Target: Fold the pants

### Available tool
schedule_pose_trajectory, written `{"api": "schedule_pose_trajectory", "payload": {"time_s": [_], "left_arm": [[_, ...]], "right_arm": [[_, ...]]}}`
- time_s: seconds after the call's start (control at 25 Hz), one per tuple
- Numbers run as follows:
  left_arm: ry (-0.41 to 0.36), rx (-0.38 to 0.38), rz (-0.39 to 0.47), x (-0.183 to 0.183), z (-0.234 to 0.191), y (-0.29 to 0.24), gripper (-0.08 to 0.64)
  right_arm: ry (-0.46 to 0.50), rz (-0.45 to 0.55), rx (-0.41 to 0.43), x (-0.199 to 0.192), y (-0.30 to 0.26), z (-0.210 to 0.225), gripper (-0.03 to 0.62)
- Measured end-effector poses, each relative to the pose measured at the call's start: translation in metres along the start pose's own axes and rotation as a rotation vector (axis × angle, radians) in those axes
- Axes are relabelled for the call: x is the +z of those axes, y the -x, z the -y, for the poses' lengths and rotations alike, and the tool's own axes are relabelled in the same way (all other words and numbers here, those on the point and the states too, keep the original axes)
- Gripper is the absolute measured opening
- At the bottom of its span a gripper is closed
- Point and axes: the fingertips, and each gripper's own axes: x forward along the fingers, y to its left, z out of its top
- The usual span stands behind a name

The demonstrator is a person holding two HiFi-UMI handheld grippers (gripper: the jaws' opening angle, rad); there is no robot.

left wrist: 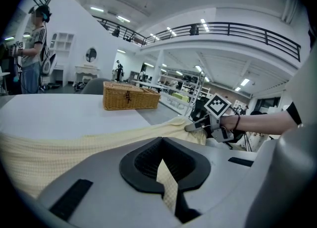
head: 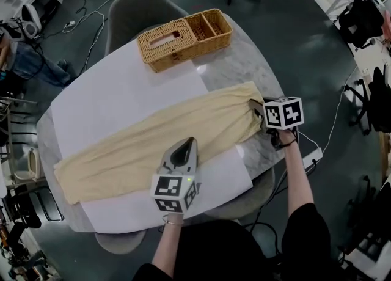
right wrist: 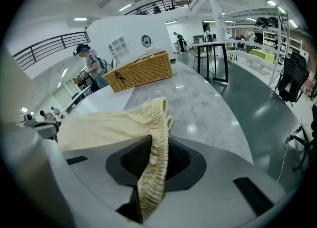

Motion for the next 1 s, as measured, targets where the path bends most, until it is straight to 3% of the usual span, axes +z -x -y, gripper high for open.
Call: {"api": "schedule_pose_trajectory", "payload": {"time_s": [0.6,1.0], "left_arm": [[-0.006,0.111,0.042,0.002,-0.023,0.044,0.014],[-0.011,0.14,0.097,0.01,-0.026,0.074,0.014]], "right_arm": [[-0.166,0.07,0.115,0.016,0.032,-0.017,0.057],[-0.308,0.117,0.18,0.033,0.06,-0.043,0.057]]}}
